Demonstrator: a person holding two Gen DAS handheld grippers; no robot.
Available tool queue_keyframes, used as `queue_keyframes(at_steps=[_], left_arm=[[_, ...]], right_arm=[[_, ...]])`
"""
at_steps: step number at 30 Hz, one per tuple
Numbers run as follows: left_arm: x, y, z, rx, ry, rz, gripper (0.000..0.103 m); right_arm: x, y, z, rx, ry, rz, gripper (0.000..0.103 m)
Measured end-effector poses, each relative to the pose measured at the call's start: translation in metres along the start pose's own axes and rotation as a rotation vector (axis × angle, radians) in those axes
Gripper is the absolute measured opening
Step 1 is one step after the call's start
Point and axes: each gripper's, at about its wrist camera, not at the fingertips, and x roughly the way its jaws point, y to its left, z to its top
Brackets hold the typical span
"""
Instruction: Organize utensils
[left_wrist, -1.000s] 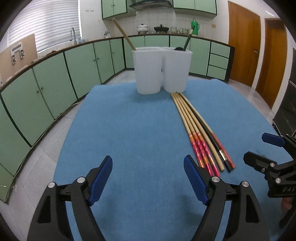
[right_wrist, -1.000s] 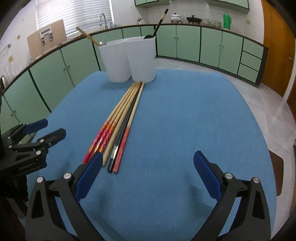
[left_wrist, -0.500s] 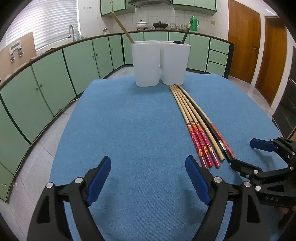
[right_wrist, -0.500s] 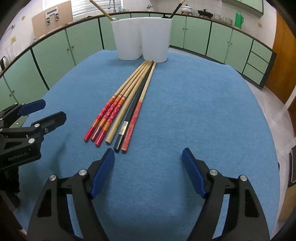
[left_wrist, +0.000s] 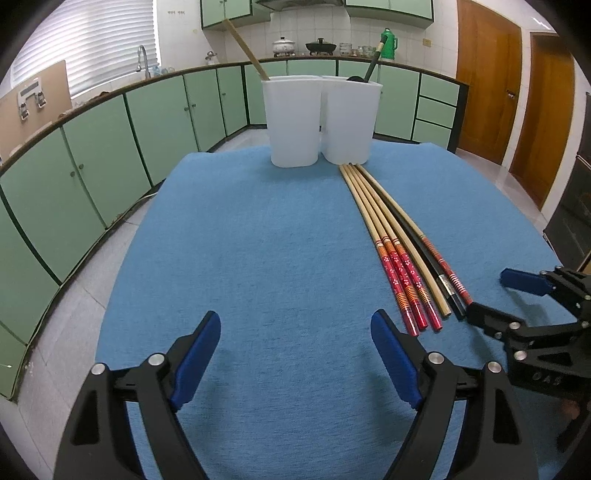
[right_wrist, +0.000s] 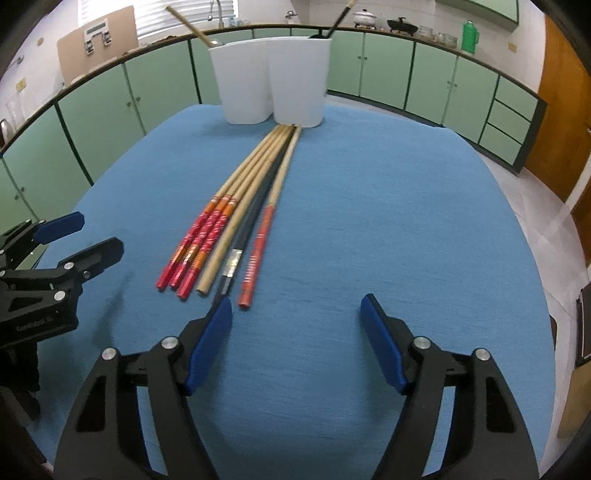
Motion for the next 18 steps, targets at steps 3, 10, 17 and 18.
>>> queue_keyframes(at_steps=[3, 10, 17, 18], left_arm=[[0.0, -0.001, 0.0, 0.001, 0.0, -0.006, 0.082], [0.0, -0.007, 0.0, 0.013, 0.005, -0.03, 0.082], [0.002, -0.017, 0.002, 0.023, 0.017, -0.071, 0.082], [0.003, -0.02, 0.002, 0.027, 0.021, -0.081, 0.082]], right_arm=[[0.002, 0.006, 0.003, -0.019, -0.006, -0.004, 0.055], [0.003, 0.015, 0.006, -0.047, -0.017, 0.015, 0.014], [0.0, 0.001, 0.003, -0.016, -0.019, 0.001, 0.005], [-0.001, -0.003, 0.003, -0.006, -0.018, -0.004, 0.005]])
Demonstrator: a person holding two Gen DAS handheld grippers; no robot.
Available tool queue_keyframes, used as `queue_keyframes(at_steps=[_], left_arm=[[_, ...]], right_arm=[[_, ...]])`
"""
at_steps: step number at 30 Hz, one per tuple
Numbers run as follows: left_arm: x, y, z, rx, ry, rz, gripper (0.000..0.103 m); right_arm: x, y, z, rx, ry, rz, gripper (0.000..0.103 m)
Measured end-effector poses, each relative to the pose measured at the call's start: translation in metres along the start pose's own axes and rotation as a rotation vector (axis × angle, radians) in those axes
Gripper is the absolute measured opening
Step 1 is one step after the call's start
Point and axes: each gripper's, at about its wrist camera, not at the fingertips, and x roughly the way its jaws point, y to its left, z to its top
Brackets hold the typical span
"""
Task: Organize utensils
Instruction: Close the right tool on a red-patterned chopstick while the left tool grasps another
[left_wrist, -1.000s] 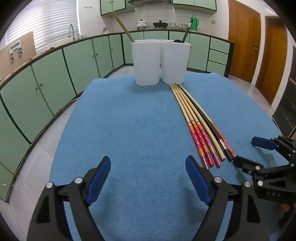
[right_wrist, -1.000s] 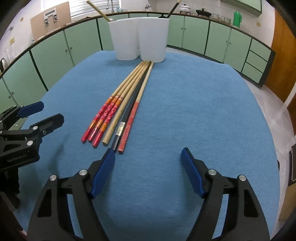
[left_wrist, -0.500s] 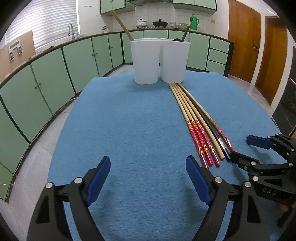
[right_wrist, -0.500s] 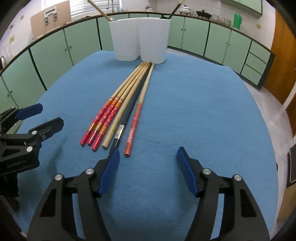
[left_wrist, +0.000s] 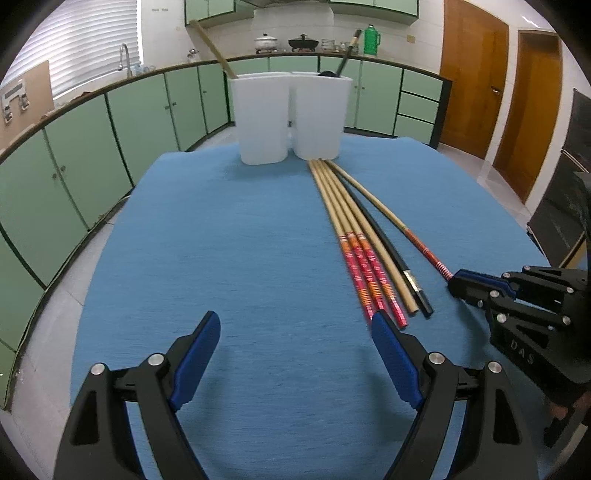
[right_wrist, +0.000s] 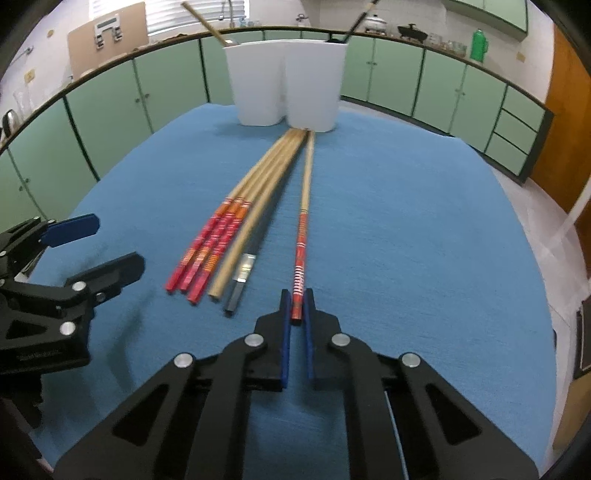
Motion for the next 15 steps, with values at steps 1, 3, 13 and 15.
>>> queue_keyframes(at_steps=[1, 3, 13, 15], left_arm=[[0.001, -0.002, 0.0, 0.003, 0.003, -0.005, 0.082], [0.004, -0.007, 0.0, 0.013, 0.011, -0.01, 0.082], [0.022, -0.005, -0.002, -0.002, 0.078, 0.082, 0.085], [0.021, 0.003, -0.002, -0.025, 0.079, 0.101, 0.085]], right_arm=[[-0.001, -0.004, -0.001, 0.009, 0.0, -0.004, 0.005], [-0.001, -0.011, -0.002, 0.025, 0.001, -0.012, 0.005], [-0.001, -0.019, -0.004, 0.046, -0.002, -0.004, 0.006], [-0.001, -0.021, -0.004, 0.054, -0.003, 0.006, 0.006]])
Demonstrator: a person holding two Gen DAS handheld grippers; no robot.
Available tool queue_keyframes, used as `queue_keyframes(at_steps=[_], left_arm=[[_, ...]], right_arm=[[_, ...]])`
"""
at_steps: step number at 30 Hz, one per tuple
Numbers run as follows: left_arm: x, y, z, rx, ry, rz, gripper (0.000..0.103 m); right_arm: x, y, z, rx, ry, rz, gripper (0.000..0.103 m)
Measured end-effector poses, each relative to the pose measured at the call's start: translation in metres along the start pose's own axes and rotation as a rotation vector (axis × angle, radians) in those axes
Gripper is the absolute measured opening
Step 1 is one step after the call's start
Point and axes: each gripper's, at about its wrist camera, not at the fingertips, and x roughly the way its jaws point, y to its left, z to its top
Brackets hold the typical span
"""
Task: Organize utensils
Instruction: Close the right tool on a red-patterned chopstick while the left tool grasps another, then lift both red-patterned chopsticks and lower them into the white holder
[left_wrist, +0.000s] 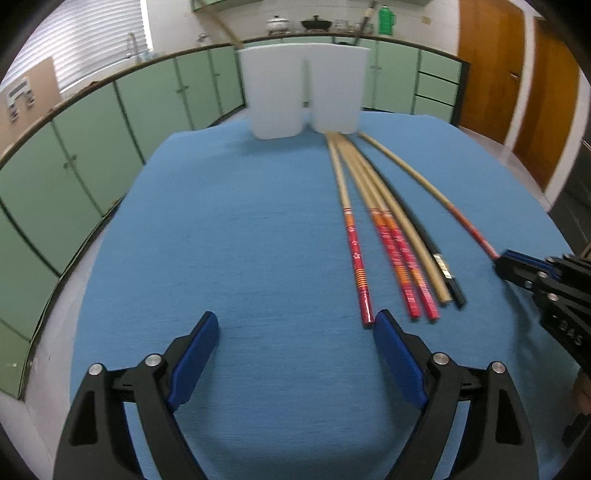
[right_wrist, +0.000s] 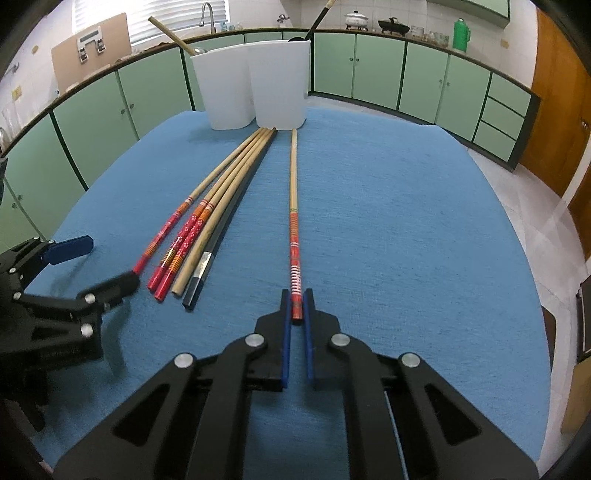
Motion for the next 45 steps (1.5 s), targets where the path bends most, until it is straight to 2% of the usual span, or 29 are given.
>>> queue_keyframes(at_steps=[3, 6, 9, 11, 20, 24, 28, 30, 35, 45], left_arm=[[-0.002, 0.005, 0.001, -0.011, -0.004, 0.017, 0.085], [-0.006, 0.002, -0.001, -0.002, -0.014, 0.002, 0.084], [-0.006, -0.002, -0.002, 0.013, -0.016, -0.003, 0.084], [-0.004, -0.006, -0.002, 0.021, -0.012, -0.014, 0.083], [0.0, -0.007, 0.004, 0.007, -0.019, -0.067, 0.065], [-0.001, -0.014, 0.006, 0.03, -0.031, -0.095, 0.041], [-0.001, -0.022, 0.006, 0.046, -0.038, -0.112, 0.014], [-0.001, -0.024, 0.006, 0.045, -0.038, -0.119, 0.006], [-0.006, -0.022, 0.006, 0.028, -0.046, -0.128, 0.006], [-0.066, -0.007, 0.025, 0.051, -0.182, -0.091, 0.005]], right_arm=[[0.0, -0.001, 0.0, 0.009, -0.002, 0.014, 0.006], [-0.003, -0.004, -0.002, 0.013, -0.003, 0.05, 0.009], [-0.005, -0.006, -0.005, 0.01, -0.001, 0.081, 0.017], [-0.007, -0.006, -0.008, -0.003, -0.001, 0.082, 0.018], [-0.005, -0.005, -0.007, -0.001, -0.001, 0.084, 0.018], [-0.002, -0.004, -0.004, -0.006, -0.001, 0.075, 0.016], [-0.002, 0.0, -0.004, -0.022, -0.003, 0.06, 0.006], [-0.003, 0.001, -0.004, -0.022, -0.004, 0.057, 0.006], [-0.01, -0.001, -0.004, -0.009, -0.014, 0.063, 0.005], [-0.054, -0.001, 0.013, -0.043, -0.112, 0.061, 0.005]])
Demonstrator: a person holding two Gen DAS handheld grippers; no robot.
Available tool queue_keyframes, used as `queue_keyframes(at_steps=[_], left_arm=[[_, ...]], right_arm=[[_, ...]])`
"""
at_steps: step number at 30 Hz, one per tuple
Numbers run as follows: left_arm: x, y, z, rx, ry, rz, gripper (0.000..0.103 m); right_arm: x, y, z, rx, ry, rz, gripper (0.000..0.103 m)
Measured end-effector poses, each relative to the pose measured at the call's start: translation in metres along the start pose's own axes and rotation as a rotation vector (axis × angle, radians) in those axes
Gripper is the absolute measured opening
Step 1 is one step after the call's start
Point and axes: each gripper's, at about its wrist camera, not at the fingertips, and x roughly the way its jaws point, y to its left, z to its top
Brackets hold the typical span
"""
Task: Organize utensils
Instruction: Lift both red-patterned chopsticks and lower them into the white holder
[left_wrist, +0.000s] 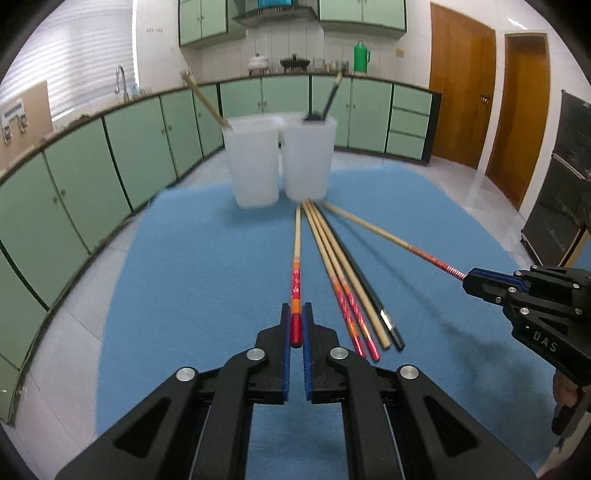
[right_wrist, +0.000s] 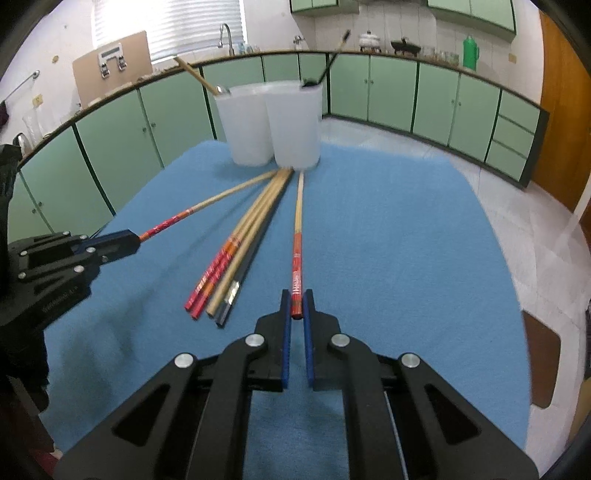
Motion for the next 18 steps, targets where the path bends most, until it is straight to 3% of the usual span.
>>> queue_keyframes(at_steps=[10, 18], left_arm=[[-0.057, 0.01, 0.052, 0.03, -0.186, 0.016, 0.005], [-0.067, 0.011, 0.089, 0.059, -0.252, -0.019, 0.005]], right_arm=[[-0.053, -0.002, 0.056, -0.026, -0.137, 0.005, 0.005], [-0.077, -0.003, 0.109, -0.06, -0.183, 0.029, 0.005]])
